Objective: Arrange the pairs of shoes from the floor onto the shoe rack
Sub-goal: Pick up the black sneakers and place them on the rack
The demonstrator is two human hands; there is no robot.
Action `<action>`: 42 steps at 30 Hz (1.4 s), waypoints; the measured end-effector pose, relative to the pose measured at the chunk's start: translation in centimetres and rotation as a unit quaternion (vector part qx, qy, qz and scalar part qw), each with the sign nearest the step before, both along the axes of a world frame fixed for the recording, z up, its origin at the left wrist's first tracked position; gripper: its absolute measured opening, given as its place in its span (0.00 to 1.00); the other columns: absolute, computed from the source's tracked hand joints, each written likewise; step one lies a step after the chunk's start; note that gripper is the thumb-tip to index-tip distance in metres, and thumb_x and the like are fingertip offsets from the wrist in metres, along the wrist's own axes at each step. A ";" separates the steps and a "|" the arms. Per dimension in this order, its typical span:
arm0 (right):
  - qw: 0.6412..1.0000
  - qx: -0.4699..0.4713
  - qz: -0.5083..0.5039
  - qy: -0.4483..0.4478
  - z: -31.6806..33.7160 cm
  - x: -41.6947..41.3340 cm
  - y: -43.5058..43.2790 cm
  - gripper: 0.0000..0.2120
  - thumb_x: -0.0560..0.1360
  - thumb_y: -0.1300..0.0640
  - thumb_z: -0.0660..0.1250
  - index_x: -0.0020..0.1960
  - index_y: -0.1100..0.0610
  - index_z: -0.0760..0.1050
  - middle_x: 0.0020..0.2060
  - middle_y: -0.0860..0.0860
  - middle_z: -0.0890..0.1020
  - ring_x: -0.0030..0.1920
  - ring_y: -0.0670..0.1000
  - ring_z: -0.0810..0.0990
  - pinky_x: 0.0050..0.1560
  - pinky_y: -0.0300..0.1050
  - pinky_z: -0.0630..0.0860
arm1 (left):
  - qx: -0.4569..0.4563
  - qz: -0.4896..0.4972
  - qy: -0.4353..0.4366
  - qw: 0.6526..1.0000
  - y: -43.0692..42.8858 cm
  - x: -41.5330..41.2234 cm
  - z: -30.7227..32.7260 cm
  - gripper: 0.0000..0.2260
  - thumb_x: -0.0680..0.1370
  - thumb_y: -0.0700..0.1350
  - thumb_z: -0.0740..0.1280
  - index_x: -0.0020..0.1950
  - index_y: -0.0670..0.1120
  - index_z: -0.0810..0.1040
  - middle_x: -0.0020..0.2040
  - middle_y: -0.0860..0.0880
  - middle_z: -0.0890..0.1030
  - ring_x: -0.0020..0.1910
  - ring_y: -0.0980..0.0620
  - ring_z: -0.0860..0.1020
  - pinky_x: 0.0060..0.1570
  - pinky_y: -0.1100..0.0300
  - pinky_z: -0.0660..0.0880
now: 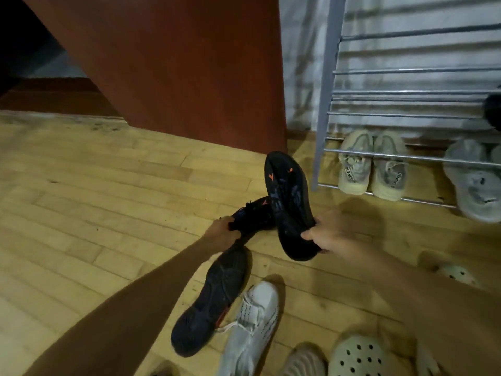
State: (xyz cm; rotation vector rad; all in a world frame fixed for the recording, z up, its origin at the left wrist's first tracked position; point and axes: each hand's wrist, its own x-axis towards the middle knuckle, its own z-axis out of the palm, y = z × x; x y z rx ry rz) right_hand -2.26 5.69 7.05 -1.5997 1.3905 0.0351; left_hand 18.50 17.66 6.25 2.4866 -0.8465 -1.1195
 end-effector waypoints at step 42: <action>1.000 -0.008 0.028 0.000 8.8 -11.3 -3.3 0.22 0.69 0.62 0.75 0.61 0.63 0.77 0.53 0.62 0.83 0.44 0.61 0.85 0.46 0.53 0.84 | -0.039 0.123 0.148 0.981 0.1 -9.0 6.8 0.20 0.68 0.35 0.75 0.57 0.34 0.75 0.54 0.40 0.81 0.51 0.44 0.80 0.37 0.59 0.78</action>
